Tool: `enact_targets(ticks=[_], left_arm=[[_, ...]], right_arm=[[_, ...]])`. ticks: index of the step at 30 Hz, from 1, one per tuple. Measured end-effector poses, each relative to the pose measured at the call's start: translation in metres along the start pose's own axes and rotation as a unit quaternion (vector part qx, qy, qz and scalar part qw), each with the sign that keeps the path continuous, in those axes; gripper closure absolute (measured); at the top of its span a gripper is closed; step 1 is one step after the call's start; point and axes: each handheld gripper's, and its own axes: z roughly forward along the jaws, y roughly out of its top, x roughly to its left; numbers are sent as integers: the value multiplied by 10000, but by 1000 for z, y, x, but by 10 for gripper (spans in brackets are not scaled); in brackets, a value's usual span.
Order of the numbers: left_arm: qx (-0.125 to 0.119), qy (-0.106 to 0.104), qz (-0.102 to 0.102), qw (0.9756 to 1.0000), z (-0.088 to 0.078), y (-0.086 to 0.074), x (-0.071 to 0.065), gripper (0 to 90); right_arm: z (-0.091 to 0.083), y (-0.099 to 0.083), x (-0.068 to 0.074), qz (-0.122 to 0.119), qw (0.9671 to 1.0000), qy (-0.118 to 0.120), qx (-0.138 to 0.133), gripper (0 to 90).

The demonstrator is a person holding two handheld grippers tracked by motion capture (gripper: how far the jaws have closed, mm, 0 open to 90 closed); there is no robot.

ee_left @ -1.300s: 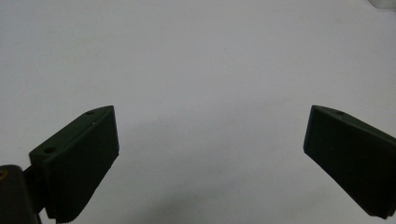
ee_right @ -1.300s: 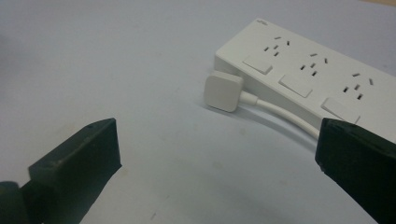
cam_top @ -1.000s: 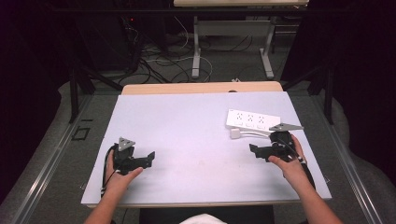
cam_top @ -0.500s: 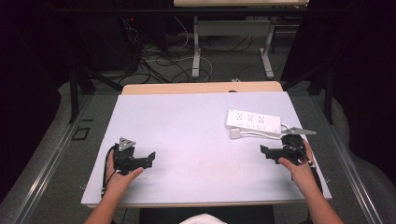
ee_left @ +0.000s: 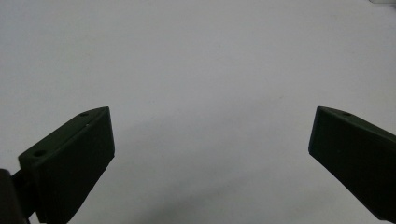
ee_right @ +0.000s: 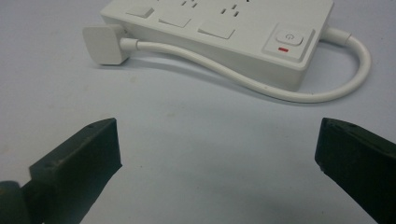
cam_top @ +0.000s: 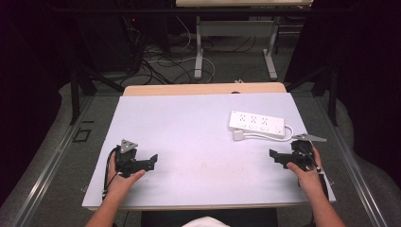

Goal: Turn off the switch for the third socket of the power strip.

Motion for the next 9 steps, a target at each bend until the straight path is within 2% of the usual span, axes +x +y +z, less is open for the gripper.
enact_targets(ticks=[9], left_arm=[[3, 10, -2, 10000, 1, 0, 0, 2]], right_arm=[[1, -1, -2, 1, 10000, -17, -2, 0]])
